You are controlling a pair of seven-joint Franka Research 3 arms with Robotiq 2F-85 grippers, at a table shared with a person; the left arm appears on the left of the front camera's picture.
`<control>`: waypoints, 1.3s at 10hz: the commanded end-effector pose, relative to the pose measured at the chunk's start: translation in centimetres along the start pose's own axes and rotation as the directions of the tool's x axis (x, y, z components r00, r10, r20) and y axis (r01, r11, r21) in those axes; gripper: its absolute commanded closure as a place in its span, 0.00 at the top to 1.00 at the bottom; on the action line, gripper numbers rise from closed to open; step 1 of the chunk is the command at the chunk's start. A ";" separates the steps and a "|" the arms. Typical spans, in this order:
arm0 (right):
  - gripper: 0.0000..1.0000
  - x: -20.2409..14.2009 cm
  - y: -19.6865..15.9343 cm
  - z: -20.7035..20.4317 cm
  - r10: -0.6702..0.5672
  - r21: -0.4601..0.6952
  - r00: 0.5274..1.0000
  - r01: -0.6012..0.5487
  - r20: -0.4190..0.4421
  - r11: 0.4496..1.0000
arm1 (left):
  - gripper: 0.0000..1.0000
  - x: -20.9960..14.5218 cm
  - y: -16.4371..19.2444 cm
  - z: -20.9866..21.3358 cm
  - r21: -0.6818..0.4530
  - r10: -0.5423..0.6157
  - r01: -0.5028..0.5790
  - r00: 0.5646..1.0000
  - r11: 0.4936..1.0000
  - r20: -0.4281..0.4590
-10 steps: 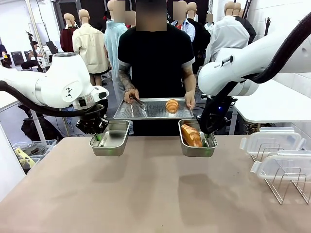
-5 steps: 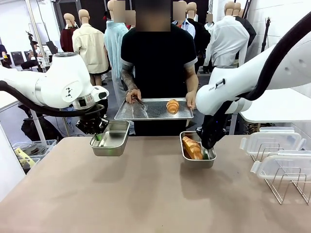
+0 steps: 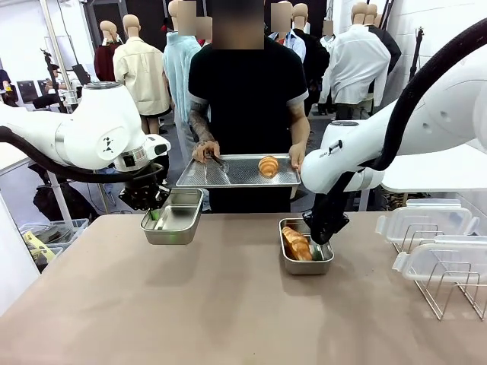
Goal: Place the bread in airtight containers.
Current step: Once an object is inside an Airtight Container , place the container in the center of the table.
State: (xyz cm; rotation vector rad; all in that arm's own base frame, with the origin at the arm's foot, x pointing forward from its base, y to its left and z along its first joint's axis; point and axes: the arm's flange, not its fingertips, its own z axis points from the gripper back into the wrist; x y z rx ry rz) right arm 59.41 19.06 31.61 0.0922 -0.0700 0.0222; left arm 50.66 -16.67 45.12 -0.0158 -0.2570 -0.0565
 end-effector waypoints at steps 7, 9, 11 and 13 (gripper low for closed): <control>0.75 1.0 0.7 1.1 -0.028 -0.047 0.998 0.026 -0.057 0.999 | 0.00 0.1 0.1 0.3 0.000 -0.004 0.004 1.000 1.000 0.006; 1.00 0.3 1.2 2.2 -0.030 -0.087 0.999 0.027 -0.044 0.996 | 0.00 0.1 0.1 0.3 0.000 -0.004 0.004 1.000 1.000 0.006; 1.00 -0.7 1.8 3.6 -0.002 -0.108 0.999 -0.003 -0.038 0.994 | 0.00 0.1 0.1 0.3 0.000 -0.004 0.004 1.000 1.000 0.006; 1.00 -2.4 1.9 6.0 0.010 -0.144 1.000 -0.011 -0.008 0.989 | 0.00 0.1 0.1 0.3 0.000 -0.004 0.004 1.000 1.000 0.006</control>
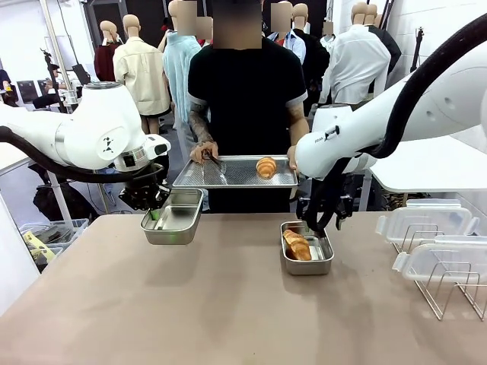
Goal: Place the bread in airtight containers.
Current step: Once an object is inside an Airtight Container , place the container in the center of the table.
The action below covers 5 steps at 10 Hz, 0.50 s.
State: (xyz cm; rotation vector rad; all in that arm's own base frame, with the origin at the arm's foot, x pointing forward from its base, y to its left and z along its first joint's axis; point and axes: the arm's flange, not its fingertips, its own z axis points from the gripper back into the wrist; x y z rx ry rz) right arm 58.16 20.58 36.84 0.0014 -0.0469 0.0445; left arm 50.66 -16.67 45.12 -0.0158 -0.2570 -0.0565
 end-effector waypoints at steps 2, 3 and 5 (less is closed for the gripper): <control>1.00 -4.1 -0.8 3.7 0.014 -0.115 0.999 -0.009 0.044 0.993 | 0.00 0.1 0.1 0.3 0.000 -0.004 0.004 1.000 1.000 0.007; 1.00 -5.9 -1.4 5.1 0.042 -0.140 0.998 -0.034 0.055 0.990 | 0.00 0.1 0.1 0.3 0.000 -0.004 0.004 1.000 1.000 0.007; 1.00 -9.5 -2.9 8.5 0.097 -0.134 0.991 -0.084 0.090 0.987 | 0.00 0.1 0.1 0.3 0.000 -0.004 0.004 1.000 1.000 0.007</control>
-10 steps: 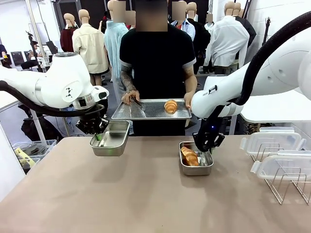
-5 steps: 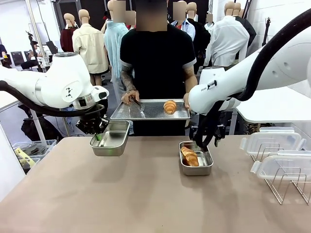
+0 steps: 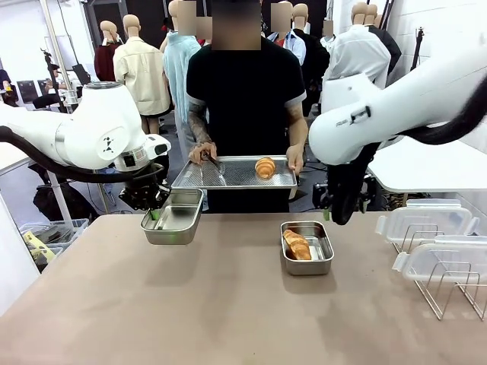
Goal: Place the bread in airtight containers.
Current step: Once an object is inside an Airtight Container , place the container in the center of the table.
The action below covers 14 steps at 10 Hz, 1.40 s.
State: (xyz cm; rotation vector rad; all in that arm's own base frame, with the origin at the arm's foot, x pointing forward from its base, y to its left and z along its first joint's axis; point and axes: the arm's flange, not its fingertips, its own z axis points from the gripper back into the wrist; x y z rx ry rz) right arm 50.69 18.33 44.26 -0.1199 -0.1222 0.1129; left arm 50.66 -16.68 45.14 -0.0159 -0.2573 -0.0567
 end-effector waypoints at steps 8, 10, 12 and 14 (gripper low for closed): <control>1.00 -6.0 -2.8 8.2 0.054 -0.019 0.998 -0.054 0.020 0.998 | 0.00 0.1 0.1 0.3 0.000 -0.004 0.004 1.000 1.000 0.006; 1.00 -6.0 -2.8 8.2 0.054 -0.019 0.998 -0.054 0.020 0.998 | 0.00 0.1 0.1 0.3 0.000 -0.004 0.004 1.000 1.000 0.006; 1.00 -6.0 -2.8 8.2 0.054 -0.019 0.998 -0.054 0.020 0.998 | 0.00 0.1 0.1 0.3 0.000 -0.004 0.004 1.000 1.000 0.006; 1.00 -6.0 -2.8 8.2 0.054 -0.019 0.998 -0.054 0.020 0.998 | 0.00 0.1 0.1 0.3 0.000 -0.004 0.004 1.000 1.000 0.006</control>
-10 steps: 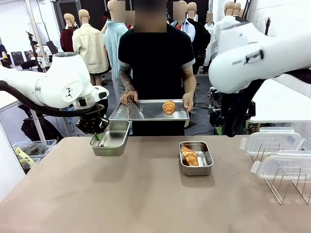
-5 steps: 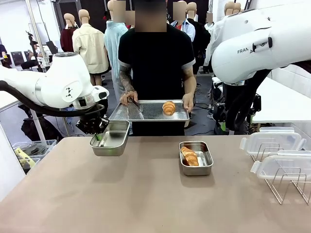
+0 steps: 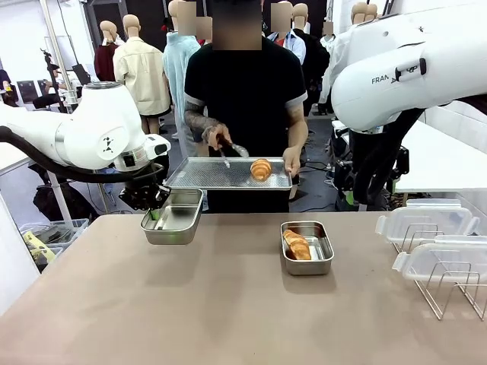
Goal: Place the bread in airtight containers.
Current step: Once an object is inside an Airtight Container , place the container in the center of the table.
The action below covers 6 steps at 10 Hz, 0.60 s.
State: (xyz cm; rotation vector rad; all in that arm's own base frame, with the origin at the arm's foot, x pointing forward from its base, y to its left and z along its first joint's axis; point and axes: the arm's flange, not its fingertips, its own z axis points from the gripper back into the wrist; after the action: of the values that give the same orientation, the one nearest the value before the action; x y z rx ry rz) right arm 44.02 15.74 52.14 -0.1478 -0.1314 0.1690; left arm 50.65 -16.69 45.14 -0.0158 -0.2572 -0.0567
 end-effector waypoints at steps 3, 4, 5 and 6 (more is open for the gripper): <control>1.00 0.0 0.1 -0.1 -0.003 0.006 1.000 0.003 0.009 1.000 | 0.00 0.1 0.1 0.3 -0.001 -0.004 0.004 1.000 1.000 0.006; 1.00 0.0 0.1 -0.1 -0.003 0.006 1.000 0.003 0.009 1.000 | 0.00 0.1 0.1 0.3 -0.001 -0.004 0.004 1.000 1.000 0.006; 1.00 0.0 0.1 -0.1 -0.003 0.006 1.000 0.003 0.009 1.000 | 0.00 0.1 0.1 0.3 -0.001 -0.004 0.004 1.000 1.000 0.006; 1.00 0.0 0.1 -0.1 -0.003 0.006 1.000 0.003 0.009 1.000 | 0.00 0.1 0.1 0.3 -0.001 -0.004 0.004 1.000 1.000 0.006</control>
State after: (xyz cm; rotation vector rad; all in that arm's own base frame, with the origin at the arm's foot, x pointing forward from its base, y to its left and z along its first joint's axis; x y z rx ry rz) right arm 43.99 15.82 52.13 -0.1490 -0.1317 0.1702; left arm 50.65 -16.69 45.14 -0.0157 -0.2572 -0.0567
